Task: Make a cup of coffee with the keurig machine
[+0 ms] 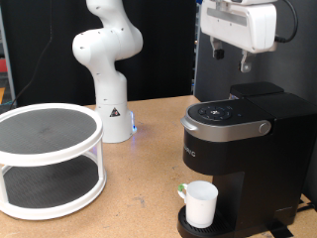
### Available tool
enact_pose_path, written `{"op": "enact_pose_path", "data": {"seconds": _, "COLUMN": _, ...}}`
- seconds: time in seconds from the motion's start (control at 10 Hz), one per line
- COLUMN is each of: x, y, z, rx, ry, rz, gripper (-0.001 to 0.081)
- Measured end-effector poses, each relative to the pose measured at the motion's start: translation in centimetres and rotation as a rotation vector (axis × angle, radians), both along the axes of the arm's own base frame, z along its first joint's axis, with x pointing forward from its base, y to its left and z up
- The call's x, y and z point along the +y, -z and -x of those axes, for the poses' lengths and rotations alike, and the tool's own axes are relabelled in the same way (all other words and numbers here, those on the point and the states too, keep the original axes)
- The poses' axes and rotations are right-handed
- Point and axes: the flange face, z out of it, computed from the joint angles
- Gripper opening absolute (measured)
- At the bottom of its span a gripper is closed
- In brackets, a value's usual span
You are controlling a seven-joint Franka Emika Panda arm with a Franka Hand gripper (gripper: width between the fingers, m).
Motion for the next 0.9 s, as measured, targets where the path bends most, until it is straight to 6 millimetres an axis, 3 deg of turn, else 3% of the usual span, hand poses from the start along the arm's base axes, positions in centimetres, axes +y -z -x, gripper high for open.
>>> {"op": "enact_pose_path", "data": {"seconds": 0.3, "x": -0.7, "y": 2.1, "z": -0.3, "rx": -0.043, "ry": 0.013, "rz": 0.018, "gripper": 0.0808}}
{"op": "enact_pose_path", "data": {"seconds": 0.5, "x": -1.1, "y": 3.7, "z": -0.3, "rx": -0.067, "ry": 0.027, "rz": 0.031, "gripper": 0.0538}}
{"op": "enact_pose_path", "data": {"seconds": 0.6, "x": -1.3, "y": 4.2, "z": -0.4, "rx": -0.077, "ry": 0.034, "rz": 0.029, "gripper": 0.0538}}
{"op": "enact_pose_path", "data": {"seconds": 0.8, "x": -1.6, "y": 5.1, "z": -0.6, "rx": -0.130, "ry": 0.078, "rz": 0.010, "gripper": 0.0217}}
{"op": "enact_pose_path", "data": {"seconds": 0.9, "x": -1.8, "y": 5.4, "z": -0.8, "rx": -0.160, "ry": 0.097, "rz": 0.000, "gripper": 0.0217}}
